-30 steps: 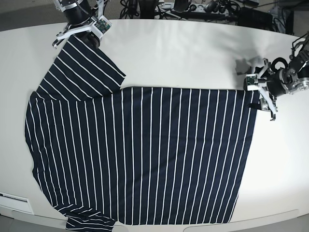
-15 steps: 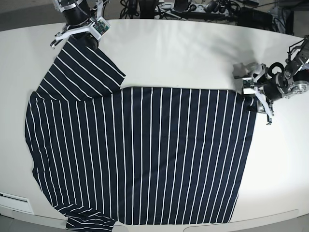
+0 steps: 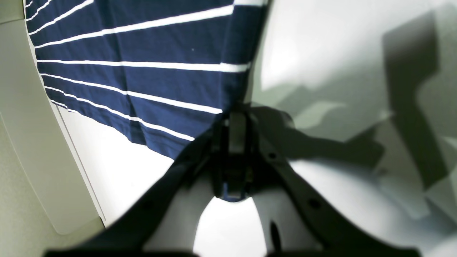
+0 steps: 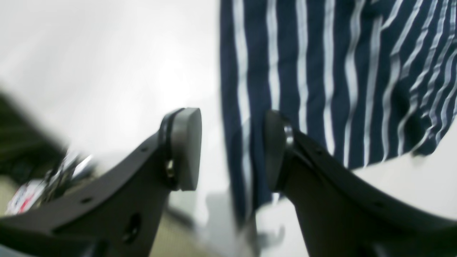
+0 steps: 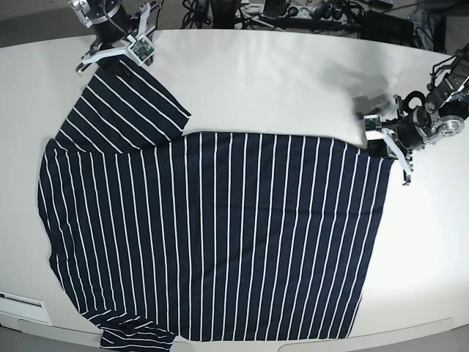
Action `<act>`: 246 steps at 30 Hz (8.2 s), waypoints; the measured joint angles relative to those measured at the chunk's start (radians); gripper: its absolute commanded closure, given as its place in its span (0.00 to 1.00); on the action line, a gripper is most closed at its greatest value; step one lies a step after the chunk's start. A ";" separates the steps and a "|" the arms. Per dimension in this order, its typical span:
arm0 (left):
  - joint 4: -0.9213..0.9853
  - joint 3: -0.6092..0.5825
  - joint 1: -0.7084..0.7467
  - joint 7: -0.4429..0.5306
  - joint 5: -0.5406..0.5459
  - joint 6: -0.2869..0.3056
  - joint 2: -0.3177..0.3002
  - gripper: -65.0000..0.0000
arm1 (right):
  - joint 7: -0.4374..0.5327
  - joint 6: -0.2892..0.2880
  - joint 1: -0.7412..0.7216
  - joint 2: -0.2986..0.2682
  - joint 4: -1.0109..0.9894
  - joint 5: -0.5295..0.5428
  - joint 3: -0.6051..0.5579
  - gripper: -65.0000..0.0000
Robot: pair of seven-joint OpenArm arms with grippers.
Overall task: Fold the T-shirt properly
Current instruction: 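Lift and drag the shirt with both grippers to reposition it, then fold the shirt edge inward with both grippers and release, then move both grippers to the shirt's hem edge and grasp it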
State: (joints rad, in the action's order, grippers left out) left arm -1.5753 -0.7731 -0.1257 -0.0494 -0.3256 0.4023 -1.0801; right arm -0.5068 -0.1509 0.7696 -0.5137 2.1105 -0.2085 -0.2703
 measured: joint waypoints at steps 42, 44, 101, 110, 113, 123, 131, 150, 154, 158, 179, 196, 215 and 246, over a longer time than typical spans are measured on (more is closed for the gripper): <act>-0.467 -0.018 0.351 -0.374 -0.087 -0.152 -0.217 1.00 | -0.290 0.359 0.411 -0.166 0.232 -0.309 0.000 1.00; -0.479 -0.018 0.356 -0.375 -0.084 -0.152 -0.216 1.00 | -0.303 0.380 0.453 -0.165 0.232 -0.309 0.000 1.00; -0.655 0.500 0.629 -0.474 -0.183 -0.365 -0.084 1.00 | -0.142 0.368 -0.278 -0.332 0.231 -0.311 -0.065 1.00; -0.550 0.504 0.572 -0.414 -0.098 -0.364 -0.027 1.00 | -0.056 0.283 -0.412 -0.330 0.082 -0.106 -0.058 1.00; -0.495 0.504 0.532 -0.361 -0.096 -0.357 0.017 1.00 | -0.042 0.262 -0.465 -0.330 0.035 -0.054 -0.058 1.00; -0.328 0.501 0.343 -0.252 0.061 -0.229 0.118 1.00 | -0.020 0.240 -0.630 -0.327 -0.109 0.051 -0.060 1.00; -0.194 0.499 0.194 -0.174 0.167 -0.185 0.222 0.63 | 0.019 0.200 -0.731 -0.269 -0.182 0.181 -0.061 0.80; -0.174 0.500 0.164 -0.422 0.465 -0.239 0.349 1.00 | -0.220 0.235 -0.693 -0.156 -0.260 0.248 -0.060 1.00; -0.150 0.500 0.164 -0.436 0.539 -0.134 0.350 1.00 | -0.219 0.196 -0.647 -0.154 -0.312 0.253 -0.060 1.00; -0.118 0.500 0.162 -0.468 0.581 -0.049 0.349 1.00 | -0.217 0.139 -0.650 -0.156 -0.403 0.276 -0.058 1.00; -0.269 0.512 0.242 -0.812 0.816 0.068 0.298 1.00 | -0.315 0.097 -0.473 -0.298 -0.352 0.492 -0.003 1.00; -0.363 0.522 0.407 -0.829 0.922 0.053 0.193 1.00 | -0.378 0.045 -0.060 -0.283 -0.094 0.565 0.273 1.00; -0.395 0.526 0.452 -0.887 0.934 0.018 0.194 0.93 | -0.385 0.130 -0.060 -0.281 -0.094 0.505 0.272 1.00; -0.396 0.915 0.238 -0.870 0.753 -0.417 0.290 0.77 | -0.353 0.229 -0.206 -0.282 0.051 0.328 0.268 0.72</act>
State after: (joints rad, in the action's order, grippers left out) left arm -1.9709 0.1417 0.1120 -0.9192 0.4278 -0.0143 -0.7906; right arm -0.8600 0.0780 0.5640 -0.7956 2.1616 0.1196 -0.0025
